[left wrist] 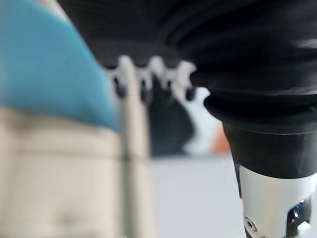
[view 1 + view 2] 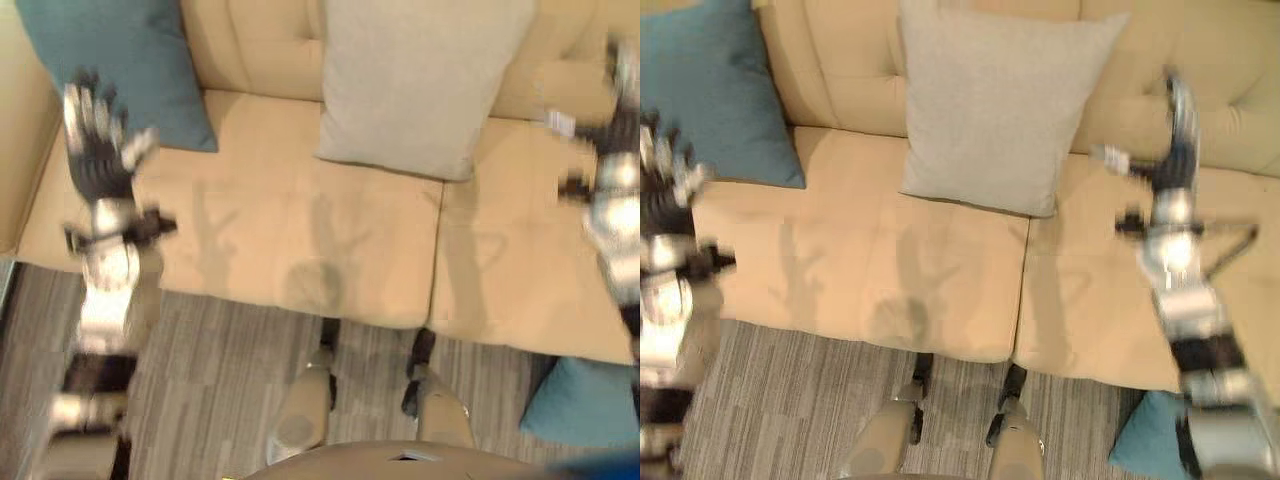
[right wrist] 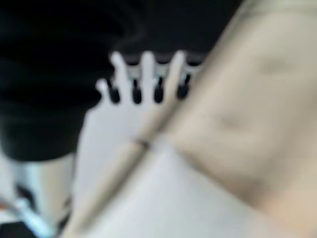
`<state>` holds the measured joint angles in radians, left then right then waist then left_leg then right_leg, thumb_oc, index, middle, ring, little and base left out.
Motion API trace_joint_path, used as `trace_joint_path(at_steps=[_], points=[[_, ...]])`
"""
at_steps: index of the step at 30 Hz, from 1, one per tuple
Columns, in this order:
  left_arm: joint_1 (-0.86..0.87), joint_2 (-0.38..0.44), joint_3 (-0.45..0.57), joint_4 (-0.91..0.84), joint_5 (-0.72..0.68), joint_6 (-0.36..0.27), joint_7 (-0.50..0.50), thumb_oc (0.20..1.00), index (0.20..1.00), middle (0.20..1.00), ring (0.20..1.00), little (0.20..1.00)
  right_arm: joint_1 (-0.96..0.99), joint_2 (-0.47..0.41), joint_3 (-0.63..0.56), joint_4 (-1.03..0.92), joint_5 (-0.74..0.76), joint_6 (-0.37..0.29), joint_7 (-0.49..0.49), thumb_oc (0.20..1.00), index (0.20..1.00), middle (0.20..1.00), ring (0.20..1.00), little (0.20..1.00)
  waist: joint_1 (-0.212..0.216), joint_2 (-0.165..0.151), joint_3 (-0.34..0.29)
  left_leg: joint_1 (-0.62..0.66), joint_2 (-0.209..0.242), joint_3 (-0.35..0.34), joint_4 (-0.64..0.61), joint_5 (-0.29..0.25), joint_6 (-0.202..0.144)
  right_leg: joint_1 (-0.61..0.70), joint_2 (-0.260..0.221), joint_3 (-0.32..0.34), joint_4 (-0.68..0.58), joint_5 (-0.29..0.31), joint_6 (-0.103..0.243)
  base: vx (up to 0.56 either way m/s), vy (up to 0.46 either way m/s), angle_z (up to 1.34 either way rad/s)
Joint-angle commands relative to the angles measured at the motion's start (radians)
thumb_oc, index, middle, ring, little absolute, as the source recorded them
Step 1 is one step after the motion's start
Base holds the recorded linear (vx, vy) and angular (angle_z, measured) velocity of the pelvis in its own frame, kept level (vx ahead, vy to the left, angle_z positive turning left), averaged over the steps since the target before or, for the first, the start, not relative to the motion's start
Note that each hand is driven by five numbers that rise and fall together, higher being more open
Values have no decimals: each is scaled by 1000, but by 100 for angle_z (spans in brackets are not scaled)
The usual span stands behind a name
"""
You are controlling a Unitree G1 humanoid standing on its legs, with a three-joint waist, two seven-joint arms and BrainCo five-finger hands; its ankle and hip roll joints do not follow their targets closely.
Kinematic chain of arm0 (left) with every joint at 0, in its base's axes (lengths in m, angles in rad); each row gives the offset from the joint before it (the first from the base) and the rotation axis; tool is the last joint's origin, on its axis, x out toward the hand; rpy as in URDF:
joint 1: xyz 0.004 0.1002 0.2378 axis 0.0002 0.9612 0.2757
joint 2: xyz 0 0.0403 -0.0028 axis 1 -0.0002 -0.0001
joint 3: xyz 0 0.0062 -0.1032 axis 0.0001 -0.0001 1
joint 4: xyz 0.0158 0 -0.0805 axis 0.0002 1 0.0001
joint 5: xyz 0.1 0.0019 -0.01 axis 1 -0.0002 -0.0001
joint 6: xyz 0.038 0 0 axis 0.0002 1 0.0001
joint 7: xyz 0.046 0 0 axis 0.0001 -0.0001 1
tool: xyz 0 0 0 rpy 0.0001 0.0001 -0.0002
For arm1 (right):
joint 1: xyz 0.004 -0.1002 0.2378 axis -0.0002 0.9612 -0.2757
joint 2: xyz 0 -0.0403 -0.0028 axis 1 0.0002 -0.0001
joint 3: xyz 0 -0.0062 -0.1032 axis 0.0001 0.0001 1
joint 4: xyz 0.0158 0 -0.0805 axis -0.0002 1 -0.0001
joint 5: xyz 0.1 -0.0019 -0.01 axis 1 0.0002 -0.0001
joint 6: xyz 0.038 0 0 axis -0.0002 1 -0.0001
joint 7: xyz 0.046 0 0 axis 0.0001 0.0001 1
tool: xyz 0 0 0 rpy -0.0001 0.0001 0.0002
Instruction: Pick up all the scattered cushions and arrange them neatly on the sofa.
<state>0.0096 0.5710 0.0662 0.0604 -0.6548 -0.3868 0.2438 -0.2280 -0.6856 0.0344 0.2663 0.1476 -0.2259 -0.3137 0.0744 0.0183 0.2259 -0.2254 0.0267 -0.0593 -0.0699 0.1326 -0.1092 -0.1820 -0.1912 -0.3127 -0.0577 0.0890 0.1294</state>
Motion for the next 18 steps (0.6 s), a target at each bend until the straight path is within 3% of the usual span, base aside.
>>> trace_joint_path(at_steps=[1,3,4,5,8,11,14,15,18], points=[[-30,-65,-20,78,70,-9,-147,1000,1000,1000,1000,1000,20,11,-31,3,24,-106,108,1000,1000,1000,1000,1000,-6,9,-35,35,44,5,-15,-19,-34,8,-8,-14,-23,33,48,33,-14,-12],[12,-82,-18,110,97,-7,-164,1000,1000,1000,1000,1000,76,27,-43,30,5,-111,120,1000,1000,1000,1000,1000,-9,9,-42,50,43,3,-15,-21,-35,26,-9,-17,-23,28,47,17,-29,-5],[87,-144,-51,286,200,24,-179,1000,1000,1000,1000,1000,189,74,-30,124,-85,-95,137,1000,1000,1000,1000,1000,-8,8,-60,90,48,-6,-12,-25,-36,78,-2,-34,-19,7,43,5,-47,2],[87,-144,-51,286,200,24,-179,1000,1000,1000,1000,1000,189,74,-30,124,-85,-95,137,1000,1000,1000,1000,1000,-9,8,-61,89,48,-6,-12,-25,-36,78,-3,-34,-19,7,43,10,-89,11],[124,-233,-71,625,315,71,-164,1000,1000,1000,1000,1000,271,154,34,281,-150,-74,163,1000,1000,1000,1000,1000,-1,5,-81,149,67,-22,2,-36,-35,140,11,-49,30,-46,30,21,-71,5],[126,-275,-73,831,372,98,-159,1000,1000,1000,1000,1000,302,186,63,364,-179,-64,170,1000,1000,1000,1000,1000,0,-4,-93,172,80,-45,19,-37,-35,177,30,-56,62,-87,12,6,-89,16],[125,-292,-69,893,373,111,-165,1000,1000,1000,1000,1000,314,207,59,416,-153,-58,179,1000,1000,1000,1000,1000,4,-6,-96,168,87,-62,35,-19,-45,201,44,-68,60,-99,2,-76,-107,33],[103,-311,-61,1018,382,127,-171,1000,1000,1000,1000,1000,331,235,61,495,-128,-52,181,1000,1000,1000,1000,1000,-2,-14,-90,138,104,-60,51,39,-76,228,71,-110,37,-107,-14,-135,-112,64],[91,-326,-43,1063,364,127,-174,1000,1000,1000,1000,1000,315,254,83,581,-124,-36,183,1000,1000,1000,1000,1000,-4,-36,-93,114,92,-44,108,32,-74,228,72,-120,7,-89,-16,-167,-100,92]])
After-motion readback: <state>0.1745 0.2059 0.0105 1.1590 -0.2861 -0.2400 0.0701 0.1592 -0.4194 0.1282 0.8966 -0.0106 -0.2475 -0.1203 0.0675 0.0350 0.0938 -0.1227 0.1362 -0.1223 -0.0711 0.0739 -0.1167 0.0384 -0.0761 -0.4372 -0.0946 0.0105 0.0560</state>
